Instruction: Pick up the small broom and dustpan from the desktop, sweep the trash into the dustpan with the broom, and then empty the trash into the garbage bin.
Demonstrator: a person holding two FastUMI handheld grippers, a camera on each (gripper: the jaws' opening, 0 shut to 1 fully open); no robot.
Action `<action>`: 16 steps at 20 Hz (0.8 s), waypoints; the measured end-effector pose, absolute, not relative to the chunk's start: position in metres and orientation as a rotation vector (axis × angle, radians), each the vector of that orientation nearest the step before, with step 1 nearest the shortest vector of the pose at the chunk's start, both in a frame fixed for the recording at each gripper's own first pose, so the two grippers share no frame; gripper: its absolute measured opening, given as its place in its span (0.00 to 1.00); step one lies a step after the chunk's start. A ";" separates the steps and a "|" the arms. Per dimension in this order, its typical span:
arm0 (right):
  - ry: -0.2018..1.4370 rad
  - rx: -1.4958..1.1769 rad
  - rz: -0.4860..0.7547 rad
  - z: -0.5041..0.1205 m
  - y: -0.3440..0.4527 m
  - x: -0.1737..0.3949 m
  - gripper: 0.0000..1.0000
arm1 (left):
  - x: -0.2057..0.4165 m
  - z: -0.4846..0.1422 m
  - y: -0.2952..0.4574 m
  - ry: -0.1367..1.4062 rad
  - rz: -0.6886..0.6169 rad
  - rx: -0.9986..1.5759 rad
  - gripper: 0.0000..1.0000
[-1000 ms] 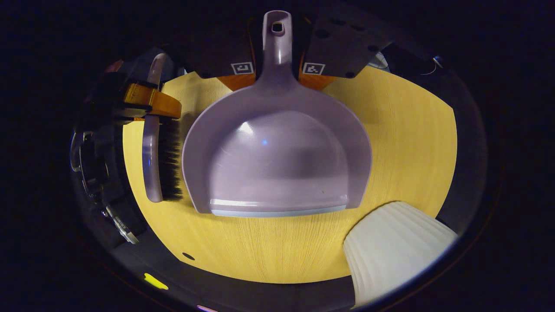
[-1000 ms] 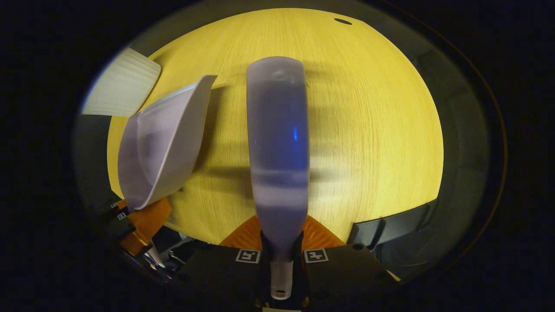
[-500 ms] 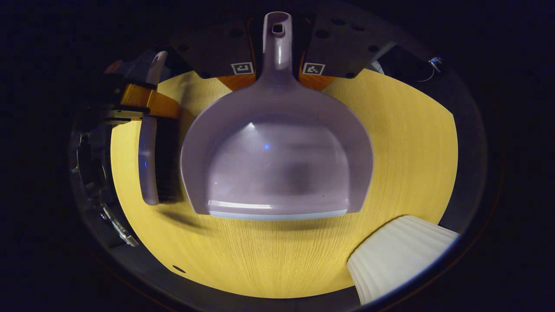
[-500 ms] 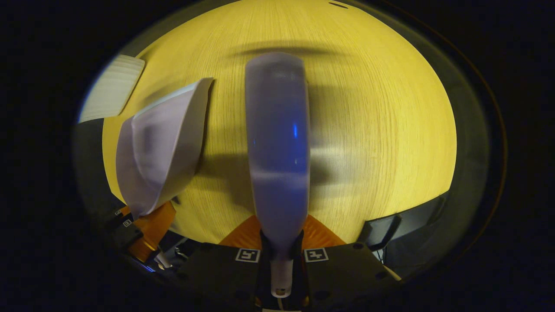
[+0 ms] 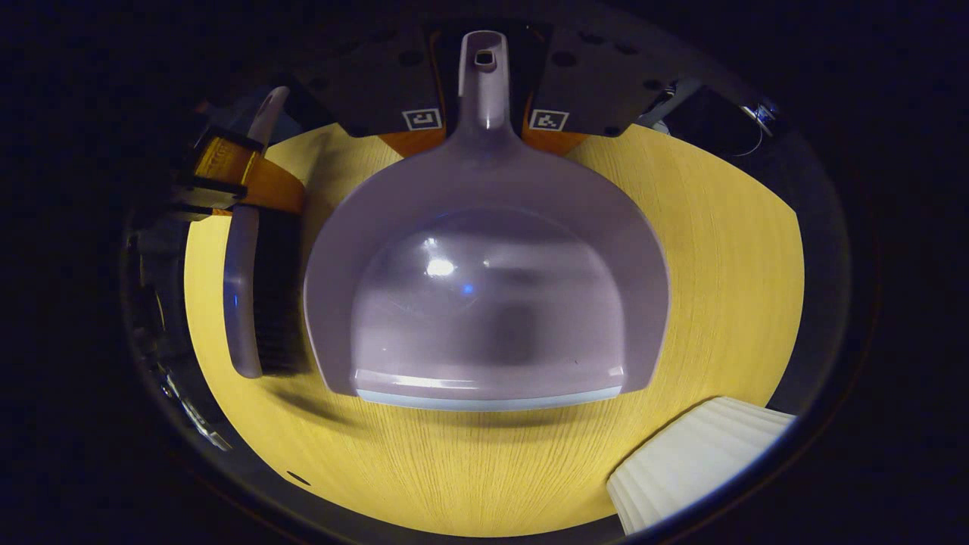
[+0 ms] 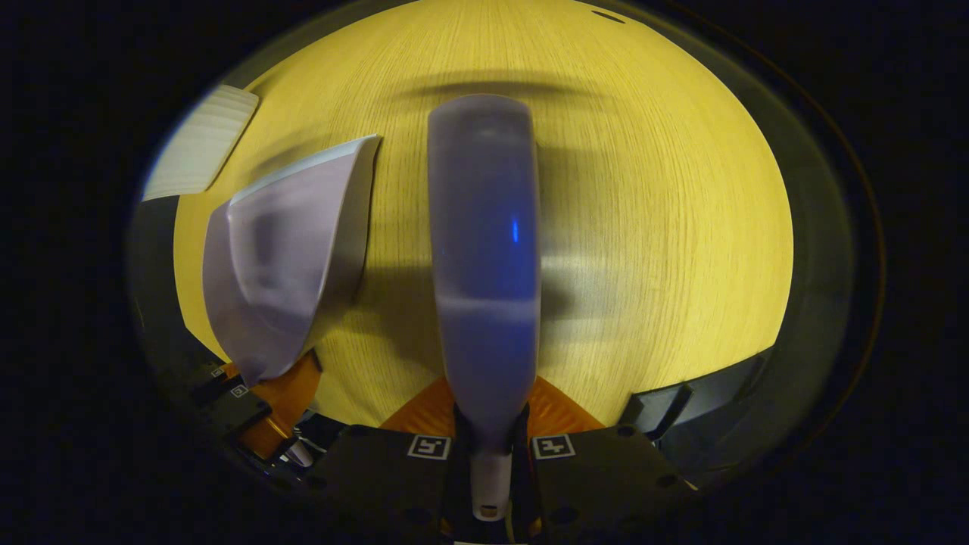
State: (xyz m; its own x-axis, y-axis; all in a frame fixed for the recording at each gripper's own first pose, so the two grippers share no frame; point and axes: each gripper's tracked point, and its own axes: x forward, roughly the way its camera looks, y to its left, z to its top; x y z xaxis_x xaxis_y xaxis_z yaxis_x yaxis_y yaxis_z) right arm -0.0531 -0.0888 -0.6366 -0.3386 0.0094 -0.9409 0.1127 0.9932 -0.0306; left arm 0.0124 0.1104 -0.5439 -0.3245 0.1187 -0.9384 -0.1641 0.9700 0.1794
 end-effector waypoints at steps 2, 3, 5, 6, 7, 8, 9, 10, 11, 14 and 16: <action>1.916 0.088 -0.104 -0.635 -0.090 -0.053 0.27 | 0.013 -0.542 0.110 1.893 0.280 -0.023 0.24; 1.909 0.088 -0.109 -0.635 -0.091 -0.053 0.28 | 0.013 -0.542 0.111 1.899 0.282 -0.023 0.27; 1.875 0.105 -0.113 -0.630 -0.094 -0.047 0.33 | 0.013 -0.542 0.110 1.900 0.270 -0.019 0.28; 1.862 0.119 -0.113 -0.629 -0.092 -0.042 0.34 | 0.011 -0.541 0.110 1.913 0.260 -0.023 0.28; 1.863 0.128 -0.121 -0.627 -0.092 -0.040 0.61 | 0.010 -0.538 0.107 1.928 0.251 -0.039 0.29; 1.857 0.141 -0.126 -0.626 -0.091 -0.036 0.72 | 0.011 -0.534 0.105 1.933 0.255 -0.053 0.29; 1.840 0.147 -0.138 -0.624 -0.092 -0.035 0.83 | 0.011 -0.532 0.103 1.928 0.256 -0.058 0.35; 1.826 0.152 -0.147 -0.622 -0.093 -0.036 0.87 | 0.010 -0.531 0.102 1.917 0.248 -0.045 0.45; 1.814 0.153 -0.151 -0.617 -0.093 -0.035 0.94 | 0.011 -0.528 0.105 1.908 0.242 -0.026 0.78; 1.786 0.186 -0.150 -0.604 -0.088 -0.037 0.99 | 0.011 -0.518 0.101 1.877 0.211 0.008 0.88; 1.760 0.219 -0.132 -0.589 -0.085 -0.042 0.99 | 0.007 -0.504 0.094 1.858 0.177 -0.010 0.88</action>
State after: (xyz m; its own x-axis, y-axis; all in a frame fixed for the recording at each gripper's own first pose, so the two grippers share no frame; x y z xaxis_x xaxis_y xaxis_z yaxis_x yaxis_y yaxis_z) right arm -0.0416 -0.0846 -0.5889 -0.1882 0.0740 -0.9793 0.2196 0.9751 0.0315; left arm 0.0070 0.0941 -0.5039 -0.2911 0.0842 -0.9530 -0.0976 0.9883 0.1172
